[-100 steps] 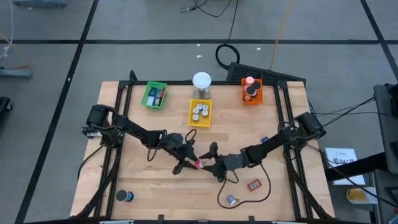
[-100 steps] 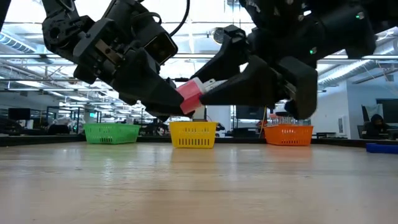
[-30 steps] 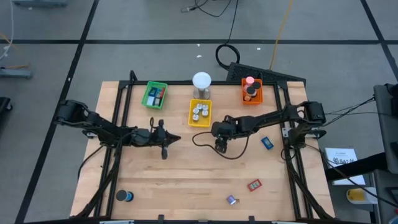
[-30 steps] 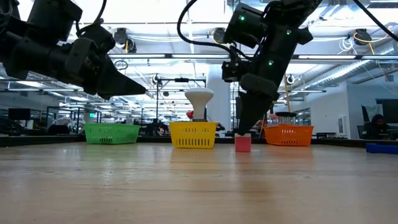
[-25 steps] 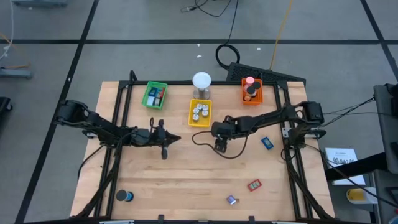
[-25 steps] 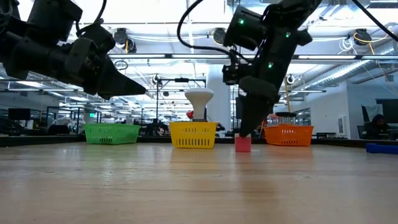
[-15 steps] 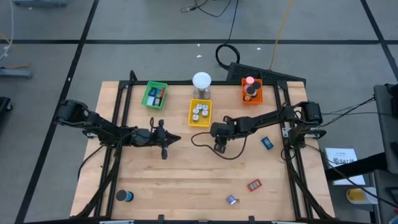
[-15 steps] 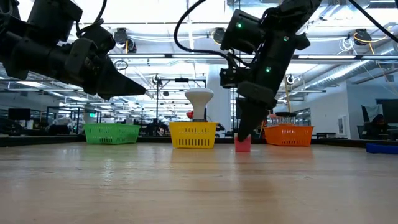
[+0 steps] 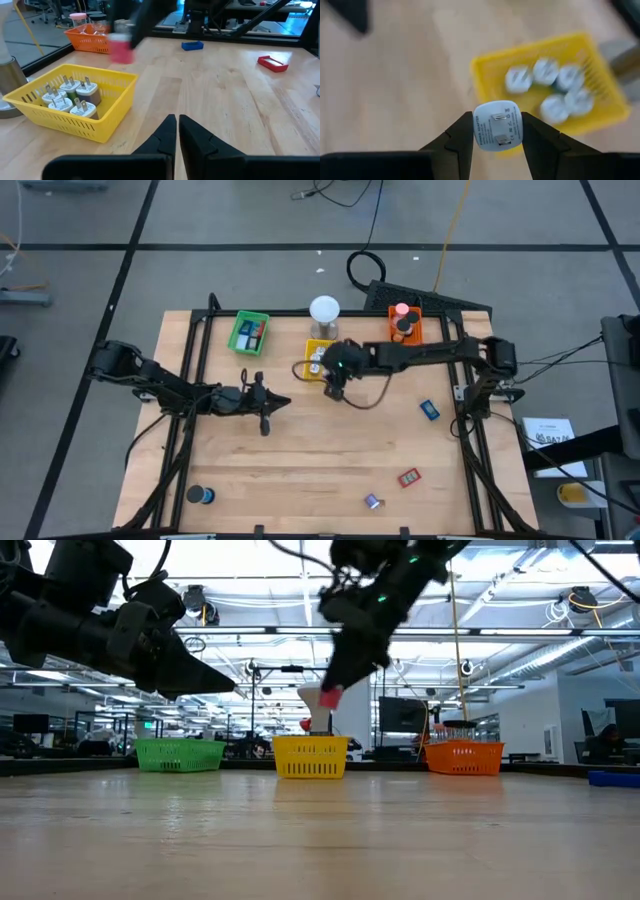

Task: Pick & Place Office items
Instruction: Put the pink charger adapter into the yellow bin

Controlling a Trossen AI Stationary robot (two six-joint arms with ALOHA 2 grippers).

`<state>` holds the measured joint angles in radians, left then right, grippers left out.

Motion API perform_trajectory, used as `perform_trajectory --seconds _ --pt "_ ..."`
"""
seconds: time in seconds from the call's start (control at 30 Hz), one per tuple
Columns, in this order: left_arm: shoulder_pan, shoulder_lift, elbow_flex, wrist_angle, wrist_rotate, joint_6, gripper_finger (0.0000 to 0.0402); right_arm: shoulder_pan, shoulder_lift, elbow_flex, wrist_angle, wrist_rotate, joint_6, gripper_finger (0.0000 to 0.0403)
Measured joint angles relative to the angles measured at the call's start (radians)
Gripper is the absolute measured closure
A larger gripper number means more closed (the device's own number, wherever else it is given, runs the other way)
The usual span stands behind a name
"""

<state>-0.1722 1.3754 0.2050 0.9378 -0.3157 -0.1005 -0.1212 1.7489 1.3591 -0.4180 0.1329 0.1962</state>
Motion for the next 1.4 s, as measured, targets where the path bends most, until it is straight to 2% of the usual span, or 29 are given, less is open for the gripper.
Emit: perform_trajectory --seconds 0.1,0.17,0.23,0.5,0.67,0.83,1.13,1.3,1.4 --pt "0.000 0.000 0.000 0.000 0.000 0.001 0.0386 -0.047 0.032 0.032 -0.038 -0.004 -0.070 0.0278" --pt "0.000 0.000 0.000 -0.001 0.000 0.011 0.0394 -0.071 0.060 0.052 -0.005 -0.014 -0.108 0.0277" --pt "0.000 0.000 0.000 0.000 0.000 0.015 0.0399 -0.089 0.076 0.054 0.002 -0.053 -0.122 0.0277" --pt "0.000 0.000 0.000 -0.005 0.000 0.016 0.0379 -0.111 0.155 0.052 0.029 -0.082 -0.189 0.0276" --pt "0.000 0.000 0.000 -0.005 0.000 0.015 0.0385 -0.116 0.183 0.051 0.046 -0.099 -0.217 0.0276" --pt "0.000 0.000 0.000 -0.005 0.000 0.014 0.0399 -0.115 0.186 0.051 0.045 -0.109 -0.235 0.0275" --pt "0.000 0.000 0.000 -0.005 0.000 0.014 0.0381 -0.135 0.186 0.015 0.068 -0.108 -0.235 0.0274" --pt "0.000 0.000 0.000 -0.005 0.000 0.017 0.0398 -0.135 0.186 -0.007 0.106 -0.108 -0.235 0.0257" --pt "0.001 0.000 0.000 -0.005 0.000 0.017 0.0393 -0.135 0.186 -0.007 0.106 -0.109 -0.236 0.0248"
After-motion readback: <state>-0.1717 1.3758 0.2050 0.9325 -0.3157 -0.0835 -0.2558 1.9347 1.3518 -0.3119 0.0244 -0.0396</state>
